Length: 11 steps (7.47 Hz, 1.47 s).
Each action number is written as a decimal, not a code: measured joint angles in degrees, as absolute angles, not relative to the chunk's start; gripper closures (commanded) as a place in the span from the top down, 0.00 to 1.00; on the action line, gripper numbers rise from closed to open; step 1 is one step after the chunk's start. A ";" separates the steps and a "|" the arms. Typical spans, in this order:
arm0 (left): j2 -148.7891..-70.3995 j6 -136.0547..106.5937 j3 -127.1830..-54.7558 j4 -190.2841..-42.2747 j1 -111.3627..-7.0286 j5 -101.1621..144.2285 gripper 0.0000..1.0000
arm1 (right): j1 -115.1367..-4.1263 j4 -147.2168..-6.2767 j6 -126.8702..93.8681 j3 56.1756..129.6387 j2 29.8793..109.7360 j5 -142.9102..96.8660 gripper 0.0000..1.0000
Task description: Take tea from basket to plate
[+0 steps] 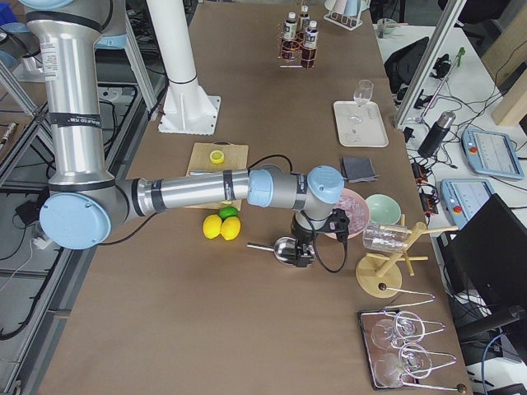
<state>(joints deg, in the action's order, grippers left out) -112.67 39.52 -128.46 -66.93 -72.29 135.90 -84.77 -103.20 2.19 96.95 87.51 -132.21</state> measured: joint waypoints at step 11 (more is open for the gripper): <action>-130.17 18.12 -123.65 -70.59 -43.88 126.07 0.00 | -68.21 -103.52 -43.77 106.04 71.42 -139.54 1.00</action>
<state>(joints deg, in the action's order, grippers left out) -130.17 18.12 -123.65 -70.59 -43.88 126.07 -68.21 -103.52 -43.77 106.04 71.42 -139.54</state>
